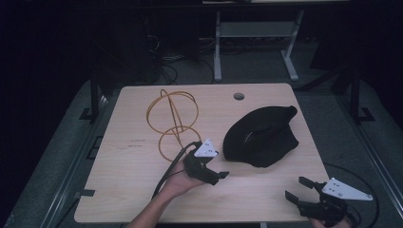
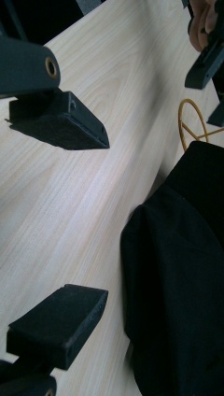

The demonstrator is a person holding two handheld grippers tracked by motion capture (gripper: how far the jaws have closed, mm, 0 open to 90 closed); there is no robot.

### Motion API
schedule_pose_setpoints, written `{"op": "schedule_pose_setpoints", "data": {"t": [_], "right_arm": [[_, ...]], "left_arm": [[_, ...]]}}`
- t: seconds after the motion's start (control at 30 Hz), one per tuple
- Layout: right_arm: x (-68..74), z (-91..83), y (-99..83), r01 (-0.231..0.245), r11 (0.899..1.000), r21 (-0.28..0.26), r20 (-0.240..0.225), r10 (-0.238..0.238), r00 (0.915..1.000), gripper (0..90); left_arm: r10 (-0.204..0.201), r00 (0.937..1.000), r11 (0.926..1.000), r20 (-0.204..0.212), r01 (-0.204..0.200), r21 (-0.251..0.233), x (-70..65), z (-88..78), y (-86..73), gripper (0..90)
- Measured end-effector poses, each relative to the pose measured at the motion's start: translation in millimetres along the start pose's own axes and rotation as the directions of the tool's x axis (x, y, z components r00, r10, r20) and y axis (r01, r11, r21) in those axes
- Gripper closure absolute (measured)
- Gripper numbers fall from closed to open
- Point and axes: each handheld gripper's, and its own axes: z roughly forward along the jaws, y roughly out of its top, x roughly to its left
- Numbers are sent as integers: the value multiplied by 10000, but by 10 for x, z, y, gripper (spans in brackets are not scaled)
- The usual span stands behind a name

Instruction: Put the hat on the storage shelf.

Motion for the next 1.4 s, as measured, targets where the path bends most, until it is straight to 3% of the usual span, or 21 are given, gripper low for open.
{"op": "schedule_pose_setpoints", "data": {"t": [0.23,0.43,0.8,0.9,1.0,1.13,1.4], "right_arm": [[-5,-8,1,-1,10000,-30,-13,1,10000,221],[-24,10,3,-153,9999,6,72,153,9999,222],[-82,89,8,-578,9983,108,237,575,9981,225],[-94,88,23,-617,9981,13,403,616,9973,226],[-117,97,41,-928,9956,-130,479,933,9945,226],[-155,152,73,-1272,9918,-155,504,1278,9905,233],[-278,236,164,-1931,9804,-393,431,1947,9799,239]], "left_arm": [[160,9998,9999,-147,-161,-57,17,156,146,214],[214,9996,9996,-183,-211,201,104,319,241,273],[433,9990,9983,-69,-430,399,156,531,267,637],[514,9987,9978,-3,-514,427,136,547,267,766],[720,9971,9963,251,-731,449,75,554,281,839],[1045,9937,9931,392,-1064,500,-26,533,308,851],[1039,9916,9944,774,-1050,95,-204,467,312,853]]}}
